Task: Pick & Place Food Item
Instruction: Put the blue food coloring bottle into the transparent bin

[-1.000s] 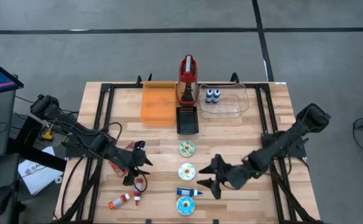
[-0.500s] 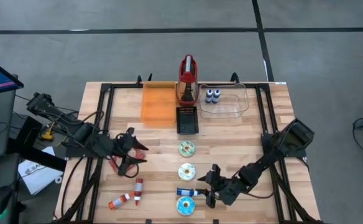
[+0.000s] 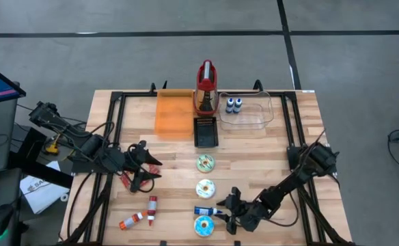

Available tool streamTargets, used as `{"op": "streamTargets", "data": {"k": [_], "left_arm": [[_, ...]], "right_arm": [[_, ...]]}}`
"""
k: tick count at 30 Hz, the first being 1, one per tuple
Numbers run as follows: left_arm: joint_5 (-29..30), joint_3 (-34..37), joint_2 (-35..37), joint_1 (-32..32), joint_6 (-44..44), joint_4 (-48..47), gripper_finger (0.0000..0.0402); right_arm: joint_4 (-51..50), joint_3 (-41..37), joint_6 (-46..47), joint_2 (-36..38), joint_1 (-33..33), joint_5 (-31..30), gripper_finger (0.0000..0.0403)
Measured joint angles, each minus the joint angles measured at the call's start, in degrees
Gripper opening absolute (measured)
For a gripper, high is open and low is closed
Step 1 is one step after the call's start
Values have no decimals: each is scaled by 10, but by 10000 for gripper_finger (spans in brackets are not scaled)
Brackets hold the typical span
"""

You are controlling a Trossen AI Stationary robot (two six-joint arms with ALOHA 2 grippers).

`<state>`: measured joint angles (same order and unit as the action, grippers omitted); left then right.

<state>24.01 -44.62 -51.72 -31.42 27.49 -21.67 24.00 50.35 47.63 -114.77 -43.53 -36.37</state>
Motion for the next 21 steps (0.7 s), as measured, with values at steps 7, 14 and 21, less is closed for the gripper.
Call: {"op": "streamTargets", "data": {"k": [7, 14, 21], "left_arm": [[0, 0, 0, 0, 15, -1, 214], [0, 0, 0, 10, 30, -2, 214], [0, 0, 0, 12, 31, -2, 214]], "right_arm": [[16, 0, -27, -9, 1, 3, 221], [17, 0, -60, -9, 13, 5, 221], [18, 0, -70, -9, 17, 29, 220]]}}
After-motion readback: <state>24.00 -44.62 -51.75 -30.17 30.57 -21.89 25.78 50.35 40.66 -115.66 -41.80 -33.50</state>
